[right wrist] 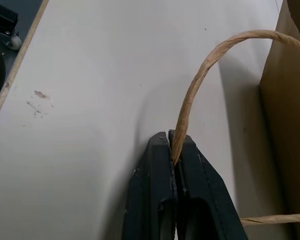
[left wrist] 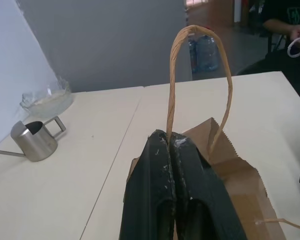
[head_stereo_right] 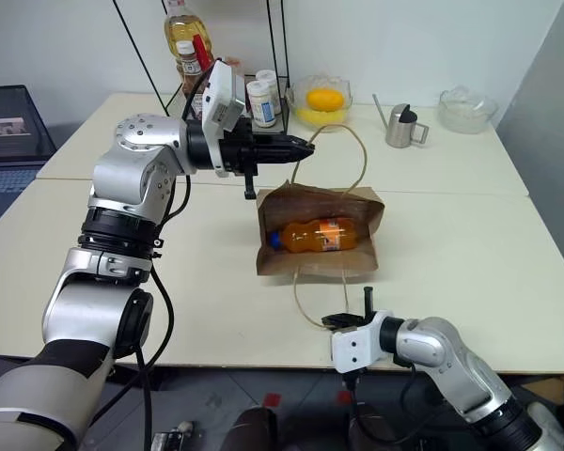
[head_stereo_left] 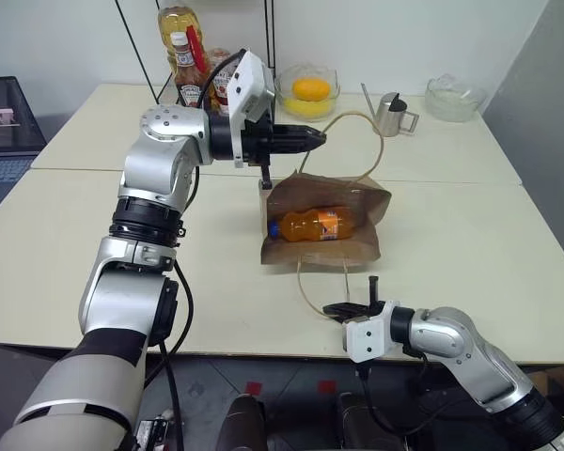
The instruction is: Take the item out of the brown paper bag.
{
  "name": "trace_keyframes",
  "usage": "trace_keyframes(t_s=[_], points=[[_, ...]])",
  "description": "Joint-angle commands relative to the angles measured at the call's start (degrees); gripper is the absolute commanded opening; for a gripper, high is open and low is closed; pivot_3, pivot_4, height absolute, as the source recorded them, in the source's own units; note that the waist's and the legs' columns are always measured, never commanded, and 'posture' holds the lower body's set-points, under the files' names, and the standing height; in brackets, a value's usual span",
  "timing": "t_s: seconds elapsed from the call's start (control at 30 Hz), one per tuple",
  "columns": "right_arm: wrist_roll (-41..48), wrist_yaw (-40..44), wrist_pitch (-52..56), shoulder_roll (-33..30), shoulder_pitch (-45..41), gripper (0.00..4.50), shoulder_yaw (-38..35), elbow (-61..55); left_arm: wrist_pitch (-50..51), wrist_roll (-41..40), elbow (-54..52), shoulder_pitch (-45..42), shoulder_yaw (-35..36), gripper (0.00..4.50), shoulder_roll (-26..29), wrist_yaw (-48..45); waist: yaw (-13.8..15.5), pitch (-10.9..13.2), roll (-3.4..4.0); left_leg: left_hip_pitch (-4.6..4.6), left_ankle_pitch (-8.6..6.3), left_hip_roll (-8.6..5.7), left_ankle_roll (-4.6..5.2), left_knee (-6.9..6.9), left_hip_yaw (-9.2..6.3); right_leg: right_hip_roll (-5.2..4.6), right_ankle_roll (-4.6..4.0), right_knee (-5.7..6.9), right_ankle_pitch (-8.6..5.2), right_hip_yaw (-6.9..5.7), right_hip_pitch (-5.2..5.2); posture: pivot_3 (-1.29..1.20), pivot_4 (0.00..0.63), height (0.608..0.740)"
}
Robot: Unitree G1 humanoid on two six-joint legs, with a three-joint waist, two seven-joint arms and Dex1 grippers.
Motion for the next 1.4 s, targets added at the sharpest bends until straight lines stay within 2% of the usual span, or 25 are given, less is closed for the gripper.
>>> trace_keyframes(t_s=[0.03,0.27,0.47,0.67,0.83,0.97,1.1,1.4], points=[[1.4,2.0,3.3,-1.2,1.3,0.91,-1.5,-1.6,0.7,-2.2,-3.1,-1.7,2.3,0.0,-0.5,0.0,0.0,0.0,0.0,-0.02,0.0,0.0,-0.01,0.0,0.0,0.0,0.0,-0.01,0.0,0.0,0.0,0.0,0.15,0.74],[1.7,1.1,3.4,-2.8,3.3,3.28,-4.0,-6.6,2.5,-3.4,-4.8,-1.1,2.7,0.0,-0.9,-0.9,0.1,0.0,0.0,-0.05,0.0,-0.01,0.0,0.0,-0.01,-0.01,0.0,-0.06,0.0,-0.02,0.0,0.0,0.15,0.74],[3.8,-4.3,-2.2,-2.6,6.2,3.28,-9.9,-11.9,3.9,-4.5,-6.8,0.1,2.7,0.0,-0.8,-1.9,0.0,0.0,-0.01,-0.08,0.0,-0.01,0.0,0.0,-0.02,-0.01,0.0,-0.06,0.0,-0.01,-0.03,0.0,0.15,0.74],[4.8,-8.8,-10.1,-3.5,11.0,3.28,-15.3,-12.2,4.8,-4.8,-8.3,1.3,2.5,0.0,-0.6,-3.3,0.1,0.0,-0.02,-0.1,0.0,-0.01,0.0,-0.01,-0.03,-0.01,0.0,-0.07,0.0,-0.02,-0.02,0.0,0.15,0.74],[7.3,-9.1,-11.0,-3.8,15.7,3.28,-17.5,-10.5,5.3,-4.9,-9.9,2.8,1.8,0.0,-0.2,-4.5,0.1,0.0,-0.02,-0.08,0.0,-0.01,0.0,-0.01,-0.03,-0.01,0.0,-0.08,0.0,-0.02,-0.01,0.0,0.15,0.74],[10.3,-11.0,-11.7,-1.4,15.2,3.28,-18.9,-12.0,6.2,-5.2,-12.0,4.5,1.1,0.0,0.7,-6.4,0.0,0.0,-0.02,-0.07,0.0,-0.01,-0.01,-0.02,-0.02,0.0,0.0,-0.06,0.0,0.0,-0.02,0.0,0.15,0.74],[12.5,-11.6,-15.9,-1.8,15.8,3.28,-21.4,-13.1,6.4,-4.8,-12.7,5.4,0.9,0.0,1.1,-6.8,0.0,0.0,-0.02,-0.07,0.0,0.0,0.0,-0.02,-0.02,0.0,0.0,-0.06,0.0,0.0,-0.02,0.0,0.15,0.74],[17.0,-10.2,-27.9,-6.6,28.2,3.28,-31.2,-13.3,6.2,-4.7,-13.7,6.7,0.5,0.0,1.4,-7.5,0.2,0.0,-0.02,-0.07,-0.04,-0.03,0.06,0.0,-0.03,-0.01,0.0,-0.12,0.0,0.04,0.06,0.0,0.15,0.74]])
